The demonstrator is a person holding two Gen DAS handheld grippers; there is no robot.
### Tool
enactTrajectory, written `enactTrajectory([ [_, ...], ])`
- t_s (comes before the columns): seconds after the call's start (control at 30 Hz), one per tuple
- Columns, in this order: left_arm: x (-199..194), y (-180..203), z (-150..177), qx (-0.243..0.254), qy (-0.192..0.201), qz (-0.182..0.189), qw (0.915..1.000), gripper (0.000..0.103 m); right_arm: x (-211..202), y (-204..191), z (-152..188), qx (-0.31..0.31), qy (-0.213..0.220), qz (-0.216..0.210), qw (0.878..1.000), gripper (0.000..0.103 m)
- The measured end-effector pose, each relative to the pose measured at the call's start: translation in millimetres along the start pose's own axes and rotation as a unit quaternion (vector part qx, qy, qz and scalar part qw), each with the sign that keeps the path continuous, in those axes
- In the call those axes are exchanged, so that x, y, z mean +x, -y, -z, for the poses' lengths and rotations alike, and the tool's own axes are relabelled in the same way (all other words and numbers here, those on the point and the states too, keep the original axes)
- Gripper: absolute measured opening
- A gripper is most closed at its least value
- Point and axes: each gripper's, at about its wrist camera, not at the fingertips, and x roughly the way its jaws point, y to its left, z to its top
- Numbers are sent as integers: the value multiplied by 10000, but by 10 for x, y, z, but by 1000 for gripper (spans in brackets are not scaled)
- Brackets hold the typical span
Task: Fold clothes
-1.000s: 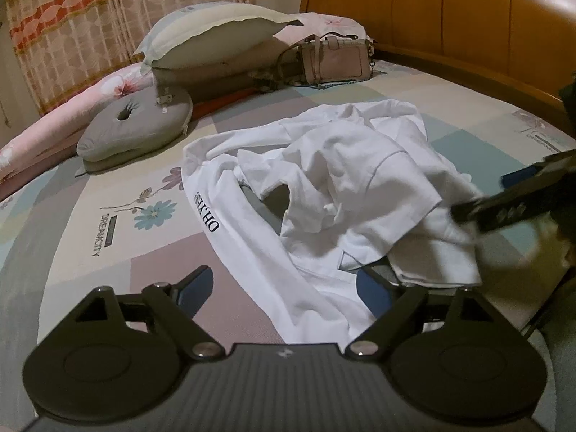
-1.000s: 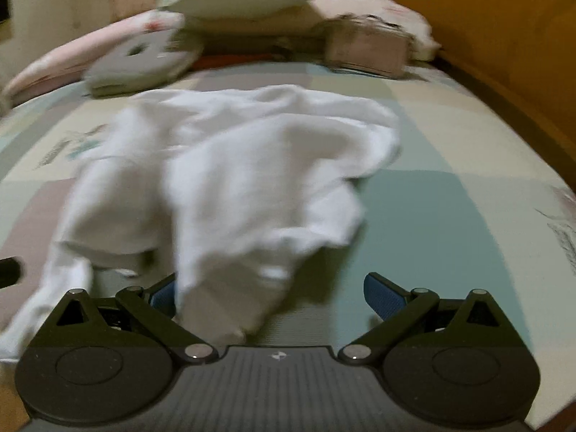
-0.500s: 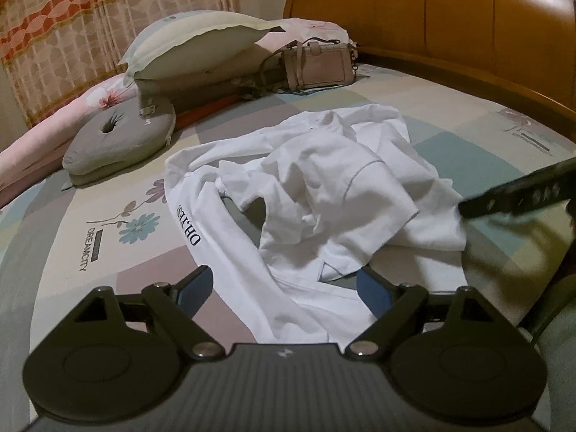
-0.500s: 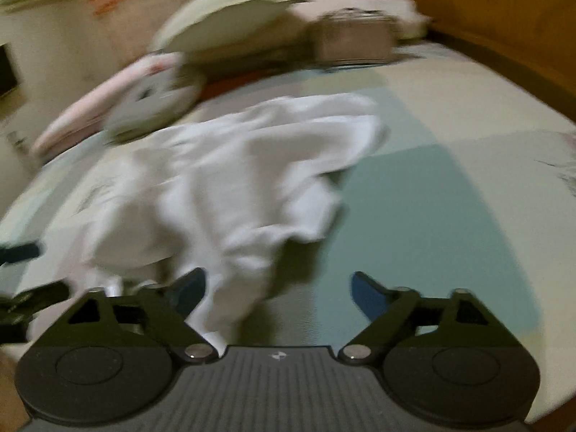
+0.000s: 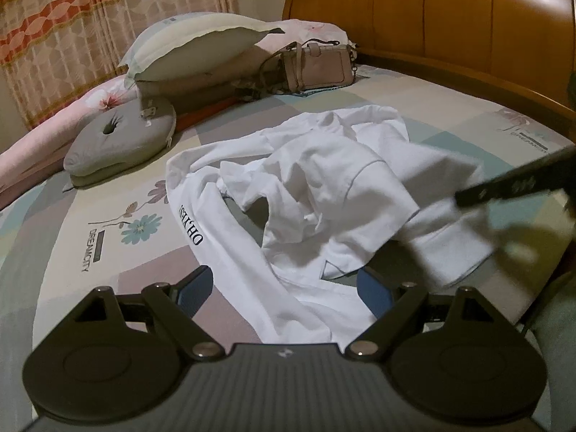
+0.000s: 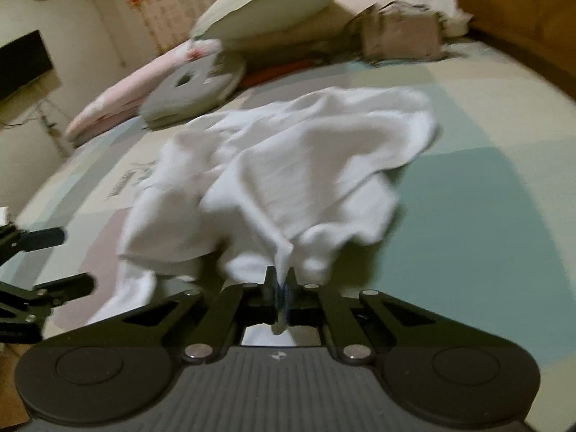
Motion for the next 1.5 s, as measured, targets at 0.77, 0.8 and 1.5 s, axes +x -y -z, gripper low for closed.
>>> enactTrajectory([
  [0.77, 150, 166, -19, 177, -213, 41, 9996, 87, -292, 2073, -831, 507, -386, 2792, 9581, 4],
  [0.8, 154, 168, -17, 186, -227, 22, 9996, 87, -305, 2162, -871, 604, -372, 2866, 9554, 4],
  [1.5, 276, 267, -40, 289, -356, 34, 9989, 87, -584, 2738, -312, 2013, 87, 2905, 9354, 47],
])
